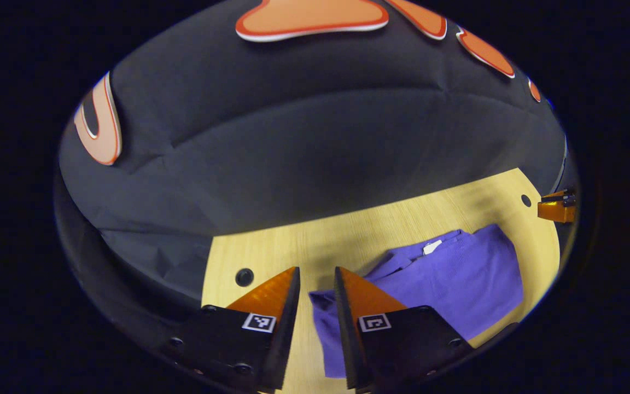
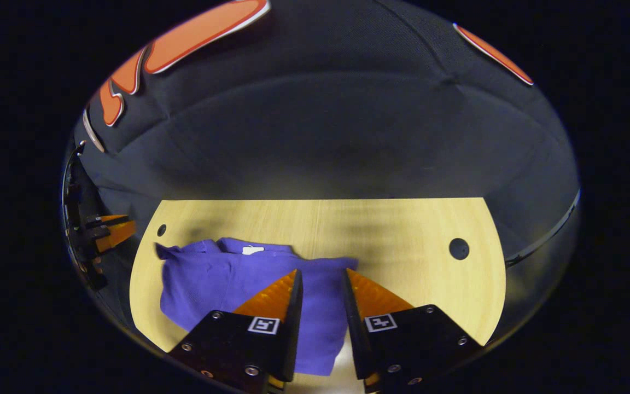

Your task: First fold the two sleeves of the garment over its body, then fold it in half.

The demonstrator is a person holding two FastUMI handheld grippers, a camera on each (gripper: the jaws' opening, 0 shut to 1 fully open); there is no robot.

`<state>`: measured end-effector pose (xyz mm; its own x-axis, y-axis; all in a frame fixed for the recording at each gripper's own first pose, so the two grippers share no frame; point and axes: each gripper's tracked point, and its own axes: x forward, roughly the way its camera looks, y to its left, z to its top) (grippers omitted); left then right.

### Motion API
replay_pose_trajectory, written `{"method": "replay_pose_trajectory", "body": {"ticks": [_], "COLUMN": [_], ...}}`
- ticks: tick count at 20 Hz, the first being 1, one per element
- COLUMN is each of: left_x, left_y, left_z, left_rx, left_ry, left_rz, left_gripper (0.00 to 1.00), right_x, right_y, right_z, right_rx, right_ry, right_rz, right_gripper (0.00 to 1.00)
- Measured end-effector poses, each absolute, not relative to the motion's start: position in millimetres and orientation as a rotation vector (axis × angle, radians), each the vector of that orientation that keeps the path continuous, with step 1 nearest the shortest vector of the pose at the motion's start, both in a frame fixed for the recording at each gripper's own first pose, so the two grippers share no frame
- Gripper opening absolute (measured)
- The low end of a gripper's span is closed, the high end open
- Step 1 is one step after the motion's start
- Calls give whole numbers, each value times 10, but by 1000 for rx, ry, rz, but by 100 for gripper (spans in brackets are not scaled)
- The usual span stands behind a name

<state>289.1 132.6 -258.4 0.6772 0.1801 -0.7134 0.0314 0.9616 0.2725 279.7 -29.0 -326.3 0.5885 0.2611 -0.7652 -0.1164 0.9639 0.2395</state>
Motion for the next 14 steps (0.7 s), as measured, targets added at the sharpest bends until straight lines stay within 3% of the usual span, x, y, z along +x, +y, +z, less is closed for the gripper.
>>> {"method": "replay_pose_trajectory", "body": {"ticks": [1, 4, 5, 6, 7, 8, 10, 11, 12, 13, 14], "left_x": [2873, 2821, 2790, 2737, 2659, 2588, 2464, 2398, 2327, 2255, 2165], "left_y": [1306, 1293, 1265, 1237, 1218, 1207, 1185, 1163, 1131, 1105, 1071], "left_z": [-2456, -2189, -2117, -2062, -1994, -1931, -1736, -1661, -1575, -1500, -1431], "left_rx": [274, 261, 252, 241, 228, 213, 180, 165, 153, 144, 137], "left_ry": [801, 730, 705, 699, 686, 675, 632, 609, 583, 554, 533], "left_rz": [83, 89, 90, 89, 85, 84, 74, 67, 59, 54, 45], "left_gripper": [49, 65, 79, 86, 87, 87, 88, 83, 92, 94, 99], "right_x": [2779, 2712, 2669, 2616, 2531, 2472, 2398, 2376, 2347, 2266, 2216], "right_y": [-337, -445, -479, -477, -458, -473, -477, -472, -467, -448, -439], "right_z": [-3222, -3048, -3002, -2945, -2886, -2814, -2635, -2529, -2413, -2267, -2123], "right_rx": [175, 181, 172, 168, 160, 150, 127, 119, 116, 116, 114], "right_ry": [909, 862, 847, 837, 831, 812, 754, 712, 678, 640, 599], "right_rz": [218, 198, 200, 213, 233, 237, 239, 236, 232, 234, 229], "right_gripper": [50, 59, 62, 64, 59, 71, 77, 80, 81, 72, 72]}}
